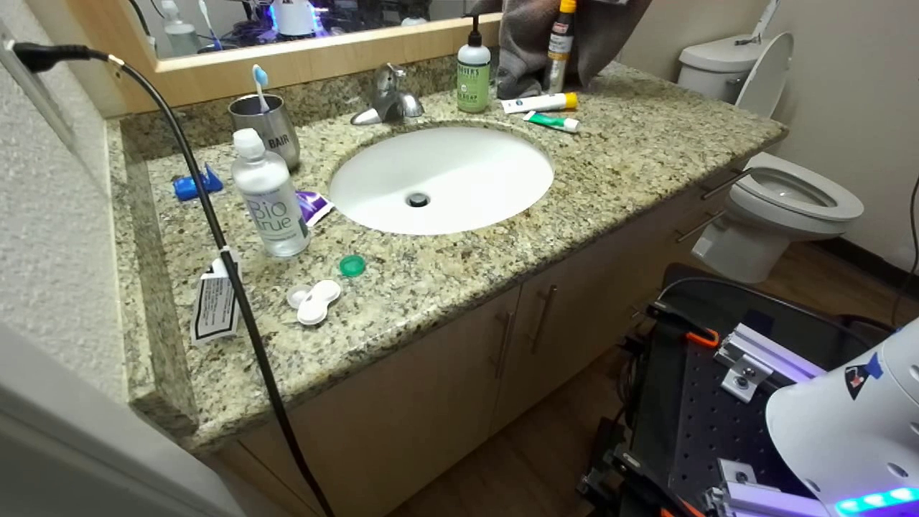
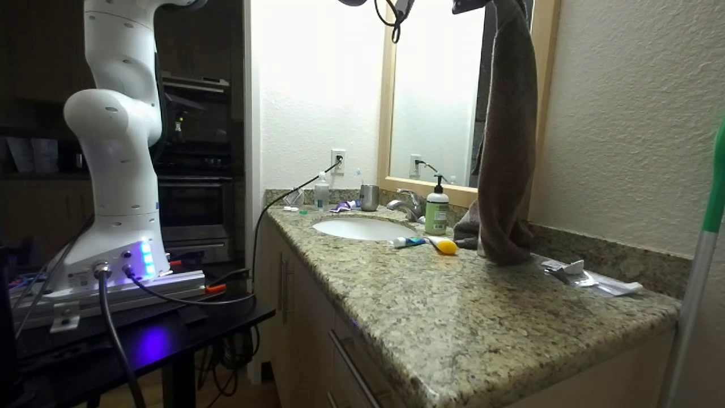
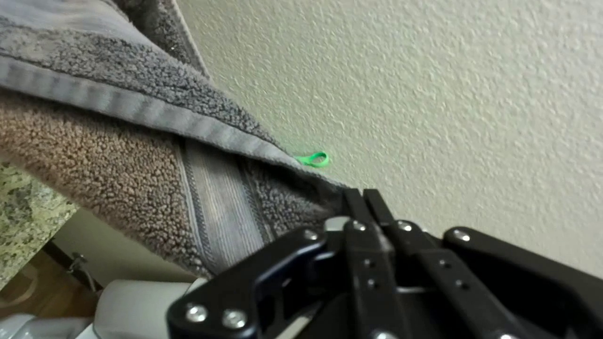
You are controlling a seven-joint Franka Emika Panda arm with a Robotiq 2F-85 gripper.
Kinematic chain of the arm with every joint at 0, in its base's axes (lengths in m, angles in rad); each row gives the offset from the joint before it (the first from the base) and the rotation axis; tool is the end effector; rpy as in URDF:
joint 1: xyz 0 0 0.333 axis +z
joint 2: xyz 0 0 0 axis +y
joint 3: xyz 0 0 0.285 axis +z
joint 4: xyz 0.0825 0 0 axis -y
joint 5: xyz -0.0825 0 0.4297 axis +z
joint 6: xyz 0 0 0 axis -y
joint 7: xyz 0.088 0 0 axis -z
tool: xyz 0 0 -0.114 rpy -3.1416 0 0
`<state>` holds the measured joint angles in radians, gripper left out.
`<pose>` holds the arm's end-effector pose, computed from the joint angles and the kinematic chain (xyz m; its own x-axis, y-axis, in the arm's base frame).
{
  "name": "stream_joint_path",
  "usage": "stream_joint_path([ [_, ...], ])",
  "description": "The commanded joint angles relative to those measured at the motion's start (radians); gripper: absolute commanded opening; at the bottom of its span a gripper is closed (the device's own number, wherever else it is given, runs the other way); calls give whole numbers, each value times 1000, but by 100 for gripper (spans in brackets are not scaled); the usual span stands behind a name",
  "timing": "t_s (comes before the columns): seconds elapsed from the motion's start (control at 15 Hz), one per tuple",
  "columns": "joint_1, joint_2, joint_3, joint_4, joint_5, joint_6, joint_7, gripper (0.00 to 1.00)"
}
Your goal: Put the towel on the right side of the sink
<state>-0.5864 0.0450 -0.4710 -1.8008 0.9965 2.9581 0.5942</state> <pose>0.2822 -0.6021 0.5806 -0.7935 -0.6067 -0.0466 -0.1849 0.3135 -0.9314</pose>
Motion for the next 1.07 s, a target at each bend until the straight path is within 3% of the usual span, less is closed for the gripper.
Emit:
stream_joint_path([
  [0.0, -39, -30, -23, 16, 204, -18, -36, 1],
  [0.47, -93, -37, -113, 23, 577, -24, -104, 1],
  [0.67, -86, -24, -128, 31, 618, 1, -111, 1],
  [1.0, -84, -3, -129, 36, 572, -24, -71, 1],
])
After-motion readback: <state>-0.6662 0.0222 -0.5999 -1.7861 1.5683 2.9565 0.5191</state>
